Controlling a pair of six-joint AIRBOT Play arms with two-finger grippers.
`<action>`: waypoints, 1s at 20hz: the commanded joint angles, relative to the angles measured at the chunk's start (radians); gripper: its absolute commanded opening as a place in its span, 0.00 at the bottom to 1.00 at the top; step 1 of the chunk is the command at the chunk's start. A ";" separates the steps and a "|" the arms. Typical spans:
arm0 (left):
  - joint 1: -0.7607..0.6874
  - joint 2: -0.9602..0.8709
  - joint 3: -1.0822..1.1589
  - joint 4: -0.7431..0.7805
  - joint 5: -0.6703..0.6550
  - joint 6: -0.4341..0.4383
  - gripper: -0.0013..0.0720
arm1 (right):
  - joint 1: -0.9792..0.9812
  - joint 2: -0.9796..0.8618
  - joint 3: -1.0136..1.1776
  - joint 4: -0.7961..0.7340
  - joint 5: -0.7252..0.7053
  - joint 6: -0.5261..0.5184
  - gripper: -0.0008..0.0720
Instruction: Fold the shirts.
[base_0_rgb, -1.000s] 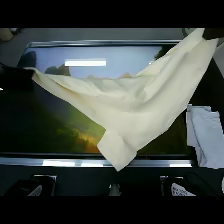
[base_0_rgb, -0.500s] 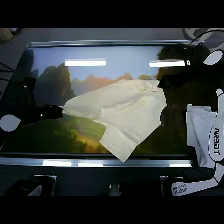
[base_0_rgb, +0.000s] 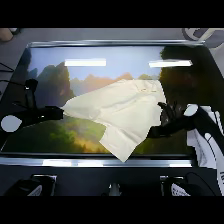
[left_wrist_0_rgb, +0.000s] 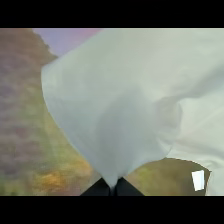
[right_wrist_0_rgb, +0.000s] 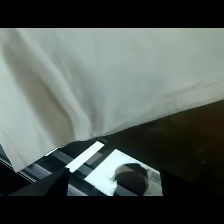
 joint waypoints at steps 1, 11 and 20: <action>0.000 -0.001 0.000 -0.004 0.000 0.000 0.05 | 0.003 0.047 -0.202 0.151 -0.172 0.010 0.85; 0.000 -0.001 0.000 -0.019 0.003 0.000 0.05 | 0.003 -0.005 -0.209 0.337 -0.281 -0.009 0.74; 0.000 0.009 0.013 -0.026 0.000 0.000 0.05 | 0.002 -0.051 -0.166 0.429 -0.180 -0.206 0.04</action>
